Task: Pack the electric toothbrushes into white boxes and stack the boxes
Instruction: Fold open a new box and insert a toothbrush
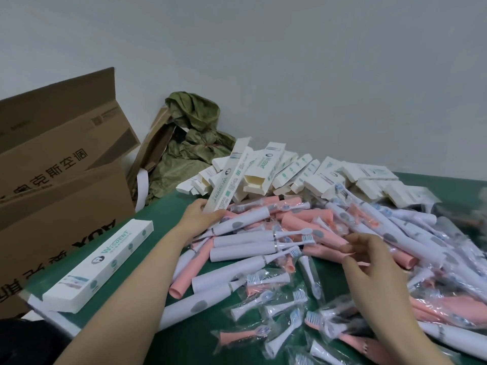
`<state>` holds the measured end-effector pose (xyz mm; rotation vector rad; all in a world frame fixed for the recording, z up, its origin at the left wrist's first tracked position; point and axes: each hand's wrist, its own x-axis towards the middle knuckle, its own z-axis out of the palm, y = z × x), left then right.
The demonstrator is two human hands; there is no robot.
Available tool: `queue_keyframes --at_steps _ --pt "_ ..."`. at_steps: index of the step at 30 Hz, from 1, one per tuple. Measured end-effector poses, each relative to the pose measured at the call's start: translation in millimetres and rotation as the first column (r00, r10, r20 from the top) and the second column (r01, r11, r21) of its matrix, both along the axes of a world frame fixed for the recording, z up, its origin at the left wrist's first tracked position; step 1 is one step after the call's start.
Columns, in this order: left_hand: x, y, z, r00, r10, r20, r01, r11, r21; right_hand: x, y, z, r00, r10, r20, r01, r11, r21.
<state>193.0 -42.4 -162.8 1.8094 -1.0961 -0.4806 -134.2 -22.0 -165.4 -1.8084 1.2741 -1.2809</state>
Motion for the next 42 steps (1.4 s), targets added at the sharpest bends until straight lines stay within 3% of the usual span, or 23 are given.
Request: queue_keyframes --at_steps 5,16,19,22,25,28,30,32,33,36,38,42 --pt "-19 2 4 0.961 -0.22 -0.166 0.2 0.971 -0.128 0 -1 0 0.999 0.021 -0.033 -0.021 1.0 0.0" --pt "-75 3 21 0.884 -0.37 -0.285 0.259 0.896 -0.361 -4 1 -2 1.0 -0.004 0.024 0.003 1.0 0.03" --pt "-83 1 26 0.952 -0.302 -0.046 0.264 0.887 -0.378 -8 -2 2 0.99 0.015 0.137 -0.021 0.999 0.042" --pt "-88 1 36 0.924 -0.208 0.319 0.321 0.877 -0.357 -9 -6 21 0.891 0.156 0.427 -0.226 0.967 0.117" --pt "-97 6 44 0.858 -0.288 0.425 0.417 0.873 -0.251 -9 -14 41 0.668 0.138 0.731 -0.349 0.926 0.144" --pt "-105 8 51 0.795 -0.358 0.49 0.487 0.858 -0.163 -17 -25 50 0.592 -0.013 0.806 -0.299 0.925 0.234" --pt "-110 10 54 0.837 -0.388 0.386 0.5 0.829 -0.251 -26 -33 46 0.515 -0.128 0.848 -0.303 0.898 0.32" --pt "-117 12 60 0.9 -0.414 0.134 0.429 0.794 -0.431 -29 -37 42 0.432 -0.163 0.887 -0.389 0.854 0.346" --pt "-121 12 64 0.89 -0.456 -0.011 0.385 0.764 -0.517 -28 -38 40 0.412 -0.164 0.897 -0.432 0.831 0.35" --pt "-136 6 72 0.657 -0.663 -0.36 0.266 0.65 -0.711 -22 -42 43 0.345 -0.193 0.919 -0.459 0.819 0.344" --pt "-144 3 73 0.559 -0.706 -0.434 0.237 0.638 -0.732 -21 -42 50 0.307 -0.19 0.932 -0.448 0.836 0.318" --pt "-151 13 70 0.537 -0.733 -0.418 0.311 0.633 -0.709 -24 -40 54 0.374 -0.137 0.917 -0.426 0.853 0.301"
